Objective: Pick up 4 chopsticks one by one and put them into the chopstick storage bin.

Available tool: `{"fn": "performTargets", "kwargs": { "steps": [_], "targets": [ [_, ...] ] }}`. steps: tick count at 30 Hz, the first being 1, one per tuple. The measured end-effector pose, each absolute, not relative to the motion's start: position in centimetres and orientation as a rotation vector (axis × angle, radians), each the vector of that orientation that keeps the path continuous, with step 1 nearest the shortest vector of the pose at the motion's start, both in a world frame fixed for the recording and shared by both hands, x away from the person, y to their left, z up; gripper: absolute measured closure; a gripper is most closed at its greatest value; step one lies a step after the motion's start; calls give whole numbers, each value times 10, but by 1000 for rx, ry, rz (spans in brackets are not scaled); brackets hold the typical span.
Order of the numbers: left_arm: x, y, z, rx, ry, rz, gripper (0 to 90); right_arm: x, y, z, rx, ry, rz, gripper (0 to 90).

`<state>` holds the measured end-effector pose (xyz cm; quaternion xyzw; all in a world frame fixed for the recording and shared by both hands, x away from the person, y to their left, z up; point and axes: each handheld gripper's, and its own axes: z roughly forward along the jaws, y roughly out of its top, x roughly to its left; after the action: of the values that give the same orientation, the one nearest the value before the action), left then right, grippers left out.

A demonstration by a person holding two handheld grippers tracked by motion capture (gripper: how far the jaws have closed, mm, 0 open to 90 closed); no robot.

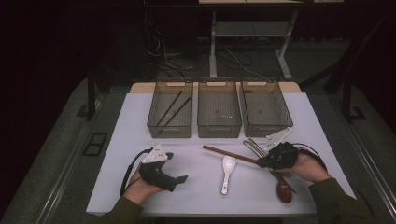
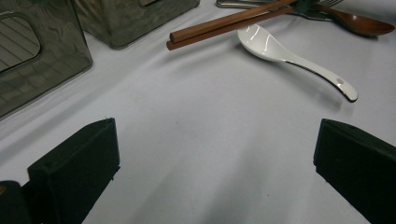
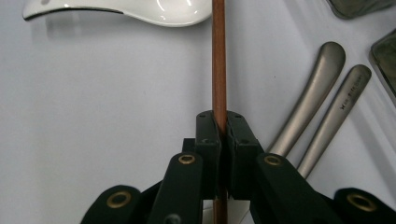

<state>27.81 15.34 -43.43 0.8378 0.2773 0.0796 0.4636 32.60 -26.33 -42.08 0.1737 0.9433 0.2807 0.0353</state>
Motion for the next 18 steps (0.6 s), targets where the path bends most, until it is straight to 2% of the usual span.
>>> {"fn": "performTargets", "kwargs": {
  "steps": [18],
  "targets": [
    [278,153,-435,2062,682,193,0,334,-265,-432,617,2906,794,835]
  ]
}}
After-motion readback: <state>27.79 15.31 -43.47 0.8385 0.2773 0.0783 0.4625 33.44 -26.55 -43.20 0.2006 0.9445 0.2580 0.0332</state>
